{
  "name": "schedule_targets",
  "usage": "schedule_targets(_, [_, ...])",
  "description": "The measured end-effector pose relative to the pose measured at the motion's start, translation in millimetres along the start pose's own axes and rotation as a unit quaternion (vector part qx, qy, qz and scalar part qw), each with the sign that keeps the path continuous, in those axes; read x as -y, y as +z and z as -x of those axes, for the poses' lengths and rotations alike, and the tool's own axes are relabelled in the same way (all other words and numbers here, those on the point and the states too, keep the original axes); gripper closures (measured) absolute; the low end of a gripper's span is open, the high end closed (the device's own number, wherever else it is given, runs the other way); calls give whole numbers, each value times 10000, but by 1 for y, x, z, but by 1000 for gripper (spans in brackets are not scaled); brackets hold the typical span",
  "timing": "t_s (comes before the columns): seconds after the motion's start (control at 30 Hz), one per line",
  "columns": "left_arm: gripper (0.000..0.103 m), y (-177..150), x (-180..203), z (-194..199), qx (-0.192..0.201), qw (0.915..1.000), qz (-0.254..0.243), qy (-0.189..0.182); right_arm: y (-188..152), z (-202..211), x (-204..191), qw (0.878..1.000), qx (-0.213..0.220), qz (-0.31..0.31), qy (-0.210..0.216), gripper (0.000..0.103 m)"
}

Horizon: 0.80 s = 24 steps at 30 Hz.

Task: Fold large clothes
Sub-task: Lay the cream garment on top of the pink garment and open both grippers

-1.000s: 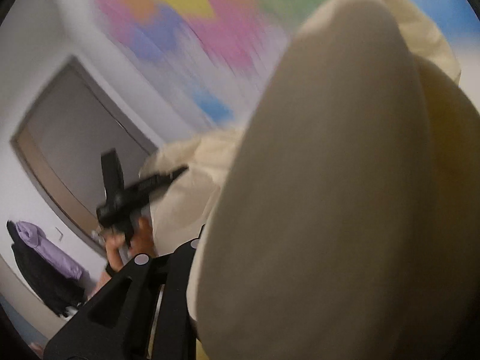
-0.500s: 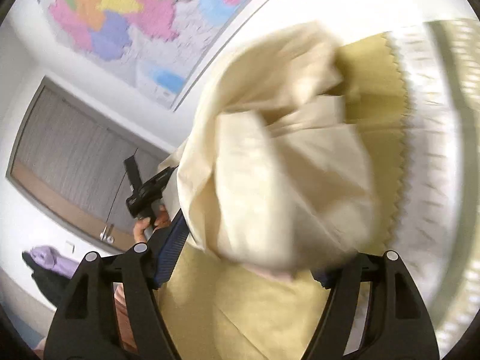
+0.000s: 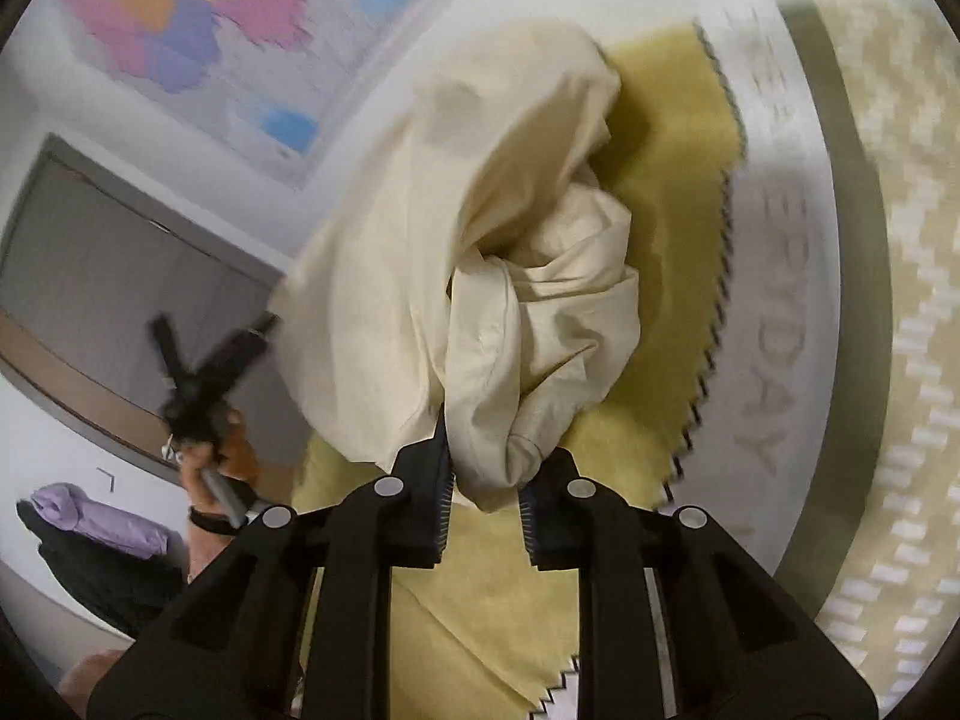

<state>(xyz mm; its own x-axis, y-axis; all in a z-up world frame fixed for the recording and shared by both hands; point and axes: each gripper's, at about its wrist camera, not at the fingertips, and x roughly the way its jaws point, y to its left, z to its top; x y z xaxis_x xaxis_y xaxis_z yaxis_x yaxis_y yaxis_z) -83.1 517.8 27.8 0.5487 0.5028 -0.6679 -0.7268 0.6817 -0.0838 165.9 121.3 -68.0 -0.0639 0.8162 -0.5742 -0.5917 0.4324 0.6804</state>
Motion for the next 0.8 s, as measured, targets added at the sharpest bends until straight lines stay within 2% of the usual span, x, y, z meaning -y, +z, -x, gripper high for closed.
schedule_targets(0.03, [29, -2, 2, 10, 114, 9999, -15, -33, -3, 3, -1, 10000, 11, 46, -20, 82])
schedule_targets(0.1, [29, 0, 9, 21, 220, 9995, -129, -185, 1, 12, -13, 9990, 126, 351, -227, 68])
schedule_targets(0.13, [29, 0, 17, 23, 228, 9992, -193, -269, 2, 22, -23, 9969, 238, 596, -450, 65])
schedule_targets(0.2, [29, -3, 37, 33, 266, 9968, -447, -606, 2, 43, -40, 9884, 605, 1014, -960, 61])
schedule_targets(0.23, [26, -7, 46, 37, 291, 9952, -570, -736, 5, 48, -45, 9847, 724, 1145, -1097, 61])
schedule_targets(0.27, [20, -13, 62, 43, 340, 9922, -774, -918, 4, 58, -52, 9791, 931, 1287, -1270, 55])
schedule_targets(0.37, [16, -27, 97, 52, 428, 9860, -1125, -1153, 11, 65, -72, 9692, 1270, 1651, -1312, 51])
schedule_targets(0.4, [15, -32, 109, 53, 402, 9836, -1215, -1268, 19, 59, -82, 9661, 1343, 1769, -1315, 45])
schedule_targets(0.43, [14, -37, 121, 53, 358, 9814, -1296, -1368, 21, 54, -87, 9636, 1383, 1874, -1313, 44])
schedule_targets(0.53, [14, -49, 146, 44, 239, 9789, -1422, -1448, 34, 23, -91, 9669, 1212, 1901, -1198, 45])
schedule_targets(0.6, [14, -56, 157, 36, 112, 9787, -1427, -1472, 38, 7, -90, 9655, 1083, 1963, -1323, 47])
schedule_targets(0.63, [14, -59, 157, 36, 67, 9795, -1422, -1424, 42, -9, -85, 9670, 880, 1905, -1445, 47])
schedule_targets(0.73, [12, -66, 159, 25, 16, 9814, -1461, -1246, 50, -42, -55, 9788, 380, 1425, -1419, 47])
schedule_targets(0.8, [12, -67, 159, 21, -35, 9821, -1448, -1205, 50, -47, -40, 9858, 300, 1147, -1193, 47])
